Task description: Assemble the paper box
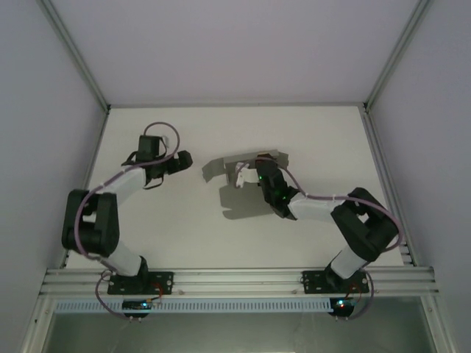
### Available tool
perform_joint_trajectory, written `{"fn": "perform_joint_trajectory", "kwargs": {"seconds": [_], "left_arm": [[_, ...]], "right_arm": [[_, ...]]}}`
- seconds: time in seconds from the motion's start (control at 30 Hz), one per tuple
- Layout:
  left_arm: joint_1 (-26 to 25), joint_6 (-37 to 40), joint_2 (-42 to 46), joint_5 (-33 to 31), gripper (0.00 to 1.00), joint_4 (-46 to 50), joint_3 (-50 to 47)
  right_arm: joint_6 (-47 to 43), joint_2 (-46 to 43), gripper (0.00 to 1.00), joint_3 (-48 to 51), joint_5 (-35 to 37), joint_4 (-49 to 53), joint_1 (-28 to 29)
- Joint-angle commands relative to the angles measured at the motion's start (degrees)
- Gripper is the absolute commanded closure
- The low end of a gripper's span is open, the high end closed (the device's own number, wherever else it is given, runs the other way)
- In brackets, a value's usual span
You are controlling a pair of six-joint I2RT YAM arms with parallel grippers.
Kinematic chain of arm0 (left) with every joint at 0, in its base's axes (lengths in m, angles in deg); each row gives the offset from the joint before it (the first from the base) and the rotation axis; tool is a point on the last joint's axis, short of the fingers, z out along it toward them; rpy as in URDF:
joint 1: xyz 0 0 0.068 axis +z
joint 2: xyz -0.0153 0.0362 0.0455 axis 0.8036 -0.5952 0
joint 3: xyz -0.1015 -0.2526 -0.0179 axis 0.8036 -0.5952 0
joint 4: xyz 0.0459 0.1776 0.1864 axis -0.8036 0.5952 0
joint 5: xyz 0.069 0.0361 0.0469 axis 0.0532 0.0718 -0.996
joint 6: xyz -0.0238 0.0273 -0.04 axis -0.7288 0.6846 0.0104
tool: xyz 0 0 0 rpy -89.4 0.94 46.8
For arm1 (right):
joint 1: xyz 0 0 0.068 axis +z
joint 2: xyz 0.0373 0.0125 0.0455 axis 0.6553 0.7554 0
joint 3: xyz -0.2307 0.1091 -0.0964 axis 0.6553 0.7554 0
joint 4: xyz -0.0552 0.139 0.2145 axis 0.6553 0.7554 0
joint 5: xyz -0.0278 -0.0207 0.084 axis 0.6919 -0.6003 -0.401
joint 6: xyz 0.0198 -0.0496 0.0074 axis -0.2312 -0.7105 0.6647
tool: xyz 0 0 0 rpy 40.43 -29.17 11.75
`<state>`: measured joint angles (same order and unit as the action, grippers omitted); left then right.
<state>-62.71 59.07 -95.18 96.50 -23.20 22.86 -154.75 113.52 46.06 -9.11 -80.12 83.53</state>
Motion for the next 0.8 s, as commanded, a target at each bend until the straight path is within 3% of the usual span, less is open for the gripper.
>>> {"fn": "perform_joint_trajectory", "kwargs": {"seconds": [0.0,0.23,0.37,0.77], "left_arm": [[-1.49,3.88,-4.01,7.68,0.03,-5.55,3.05],[-7.67,7.49,-10.05,13.15,0.28,-14.89,0.74],[-10.54,6.17,-9.03,14.04,0.33,-24.11,-4.46],[-17.53,9.71,-0.99,2.90,0.47,-33.23,-15.33]], "right_arm": [[-2.47,1.26,1.00,1.02,1.49,-7.25,0.56],[-0.75,2.92,1.00,1.28,3.43,-6.26,1.00],[-0.09,2.85,1.00,0.92,4.89,-2.06,2.01],[2.73,1.02,1.00,1.27,9.38,3.38,5.81]]}}
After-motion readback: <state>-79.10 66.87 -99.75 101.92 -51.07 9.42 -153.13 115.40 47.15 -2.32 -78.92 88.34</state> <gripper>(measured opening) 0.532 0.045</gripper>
